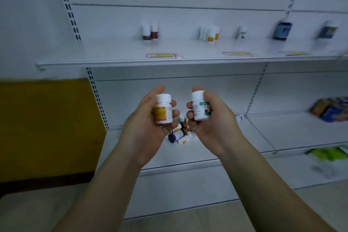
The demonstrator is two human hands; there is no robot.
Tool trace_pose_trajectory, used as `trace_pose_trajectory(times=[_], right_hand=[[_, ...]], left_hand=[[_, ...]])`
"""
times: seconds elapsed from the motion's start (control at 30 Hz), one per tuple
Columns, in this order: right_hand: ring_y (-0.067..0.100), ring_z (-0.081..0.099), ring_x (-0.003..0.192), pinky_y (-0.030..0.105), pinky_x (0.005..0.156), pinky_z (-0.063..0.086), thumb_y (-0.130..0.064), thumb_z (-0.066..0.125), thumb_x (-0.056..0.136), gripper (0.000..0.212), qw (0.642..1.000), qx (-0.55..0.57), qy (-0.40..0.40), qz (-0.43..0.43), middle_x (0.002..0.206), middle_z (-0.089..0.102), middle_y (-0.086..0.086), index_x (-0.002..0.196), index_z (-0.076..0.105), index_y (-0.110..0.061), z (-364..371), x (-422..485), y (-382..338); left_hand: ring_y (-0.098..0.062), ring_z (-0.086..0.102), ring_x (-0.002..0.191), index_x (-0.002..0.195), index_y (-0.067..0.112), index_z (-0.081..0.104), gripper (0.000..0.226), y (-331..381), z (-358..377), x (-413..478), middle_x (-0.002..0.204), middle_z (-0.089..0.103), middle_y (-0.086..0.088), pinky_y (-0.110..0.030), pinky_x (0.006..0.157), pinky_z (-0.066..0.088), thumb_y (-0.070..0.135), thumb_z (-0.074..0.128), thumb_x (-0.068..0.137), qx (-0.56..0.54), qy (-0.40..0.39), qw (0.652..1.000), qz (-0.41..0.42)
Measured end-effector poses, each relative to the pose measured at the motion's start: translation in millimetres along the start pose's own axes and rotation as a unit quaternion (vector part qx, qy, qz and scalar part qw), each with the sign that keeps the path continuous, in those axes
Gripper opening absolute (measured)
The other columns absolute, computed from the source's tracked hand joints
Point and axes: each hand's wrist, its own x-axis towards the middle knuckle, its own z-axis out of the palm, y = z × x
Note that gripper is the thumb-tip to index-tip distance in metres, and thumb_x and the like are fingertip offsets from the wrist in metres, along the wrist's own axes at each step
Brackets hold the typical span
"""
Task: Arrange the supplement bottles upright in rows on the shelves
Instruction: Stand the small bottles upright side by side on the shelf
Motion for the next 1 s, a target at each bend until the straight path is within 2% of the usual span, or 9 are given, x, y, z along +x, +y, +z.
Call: trace_pose_trajectory(times=[0.1, 0.2, 0.37, 0.53, 0.67, 0.8, 0.9, 0.93, 1.0], right_hand=[[0.014, 0.054, 0.055, 0.024, 0.052, 0.045, -0.026, 0.049, 0.095, 0.021, 0.999, -0.03, -0.011, -0.042, 0.071, 0.061, 0.006, 0.101, 0.067, -0.018, -4.0, 0.4, -32.3], [0.015, 0.054, 0.056, 0.025, 0.054, 0.044, -0.026, 0.048, 0.095, 0.021, 0.995, -0.054, -0.008, -0.08, 0.073, 0.06, 0.006, 0.097, 0.068, -0.019, -17.4, 1.3, -70.7], [0.017, 0.057, 0.06, 0.026, 0.056, 0.044, -0.025, 0.043, 0.097, 0.023, 0.987, -0.104, -0.009, -0.123, 0.079, 0.061, 0.006, 0.102, 0.065, -0.021, -59.9, 8.6, -145.9], [0.017, 0.06, 0.062, 0.028, 0.058, 0.045, -0.018, 0.042, 0.095, 0.024, 0.973, -0.187, -0.015, -0.136, 0.082, 0.064, 0.004, 0.105, 0.064, -0.023, -102.9, 26.8, -216.0], [0.022, 0.064, 0.072, 0.029, 0.058, 0.048, -0.014, 0.048, 0.093, 0.022, 0.959, -0.242, -0.013, -0.146, 0.097, 0.066, 0.01, 0.104, 0.064, -0.025, -128.4, 51.4, -253.1], [0.022, 0.067, 0.072, 0.03, 0.06, 0.054, -0.015, 0.052, 0.092, 0.019, 0.957, -0.262, -0.032, -0.12, 0.098, 0.065, 0.012, 0.107, 0.061, -0.022, -138.7, 85.1, -269.0], [0.023, 0.068, 0.082, 0.034, 0.066, 0.058, -0.016, 0.056, 0.09, 0.017, 0.951, -0.289, -0.038, -0.1, 0.104, 0.064, 0.01, 0.106, 0.06, -0.022, -140.2, 116.5, -269.1], [0.023, 0.067, 0.086, 0.034, 0.068, 0.058, -0.016, 0.057, 0.09, 0.018, 0.945, -0.31, -0.034, -0.1, 0.106, 0.063, 0.009, 0.106, 0.06, -0.023, -140.1, 128.6, -268.1], [0.021, 0.065, 0.09, 0.034, 0.072, 0.058, -0.019, 0.059, 0.088, 0.021, 0.927, -0.358, -0.023, -0.111, 0.108, 0.062, 0.006, 0.109, 0.06, -0.024, -139.6, 154.3, -266.4]], left_hand=[[-0.02, 0.062, 0.068, 0.11, 0.022, 0.066, 0.039, 9.8, 35.4, 7.7, 0.087, 0.065, -0.009, -0.027, 0.055, 0.052, 0.033, 0.058, 0.073, -0.001, -0.034, 0.999, -0.001], [-0.021, 0.061, 0.07, 0.111, 0.021, 0.065, 0.028, 9.1, 70.6, 19.7, 0.088, 0.063, -0.01, -0.028, 0.056, 0.051, 0.03, 0.05, 0.089, -0.001, -0.06, 0.998, -0.008], [-0.021, 0.064, 0.073, 0.117, 0.02, 0.062, 0.029, -14.7, 138.0, 49.6, 0.09, 0.064, -0.01, -0.03, 0.06, 0.054, 0.024, 0.043, 0.096, 0.007, -0.097, 0.995, 0.02], [-0.023, 0.065, 0.083, 0.107, 0.024, 0.057, 0.037, -45.8, 207.2, 86.5, 0.104, 0.061, -0.013, -0.032, 0.066, 0.057, -0.004, 0.038, 0.092, 0.114, -0.08, 0.988, 0.067], [-0.023, 0.063, 0.087, 0.104, 0.026, 0.054, 0.033, -57.7, 243.0, 116.3, 0.109, 0.056, -0.012, -0.034, 0.074, 0.059, -0.003, 0.046, 0.091, 0.199, -0.057, 0.972, 0.108], [-0.018, 0.063, 0.08, 0.104, 0.029, 0.055, 0.036, -52.0, 251.4, 151.6, 0.108, 0.059, -0.004, -0.031, 0.075, 0.056, -0.001, 0.056, 0.086, 0.304, -0.013, 0.94, 0.153], [-0.015, 0.063, 0.08, 0.118, 0.032, 0.049, 0.051, -43.2, 242.1, 180.2, 0.103, 0.058, 0.001, -0.025, 0.071, 0.054, -0.002, 0.059, 0.082, 0.416, 0.01, 0.895, 0.162], [-0.015, 0.062, 0.079, 0.122, 0.033, 0.047, 0.056, -40.3, 237.7, 190.0, 0.1, 0.057, 0.002, -0.022, 0.067, 0.053, -0.003, 0.058, 0.082, 0.45, 0.017, 0.879, 0.155], [-0.012, 0.059, 0.071, 0.119, 0.028, 0.05, 0.05, -34.0, 227.8, 210.2, 0.096, 0.056, 0.001, -0.016, 0.056, 0.048, -0.003, 0.057, 0.081, 0.5, 0.027, 0.853, 0.147]])
